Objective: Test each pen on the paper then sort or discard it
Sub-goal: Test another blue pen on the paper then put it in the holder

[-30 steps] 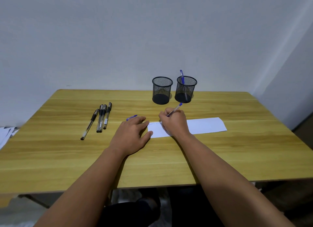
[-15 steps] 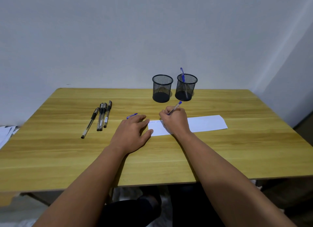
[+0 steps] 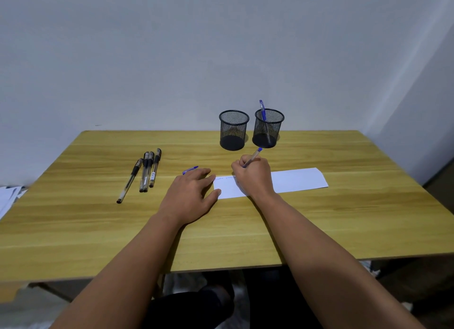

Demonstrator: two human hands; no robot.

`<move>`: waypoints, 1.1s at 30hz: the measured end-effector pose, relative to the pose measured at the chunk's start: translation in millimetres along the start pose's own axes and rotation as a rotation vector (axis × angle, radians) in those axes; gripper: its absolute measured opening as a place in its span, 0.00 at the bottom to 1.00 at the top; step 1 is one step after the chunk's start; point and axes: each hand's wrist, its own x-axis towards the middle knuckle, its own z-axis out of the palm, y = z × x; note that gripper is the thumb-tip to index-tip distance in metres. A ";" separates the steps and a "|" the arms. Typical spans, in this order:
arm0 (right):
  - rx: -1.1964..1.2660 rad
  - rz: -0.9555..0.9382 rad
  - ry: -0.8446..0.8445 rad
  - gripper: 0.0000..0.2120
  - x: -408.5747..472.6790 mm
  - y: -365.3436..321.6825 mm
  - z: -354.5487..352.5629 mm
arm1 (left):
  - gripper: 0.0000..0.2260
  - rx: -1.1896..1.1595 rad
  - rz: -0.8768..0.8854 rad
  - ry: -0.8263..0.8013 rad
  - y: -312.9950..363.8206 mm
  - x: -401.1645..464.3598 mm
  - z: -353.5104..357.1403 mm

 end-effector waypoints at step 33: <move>0.549 0.322 -0.136 0.05 27.7 -52.7 -68.1 | 0.14 0.277 -0.396 -0.018 -32.7 26.3 -36.6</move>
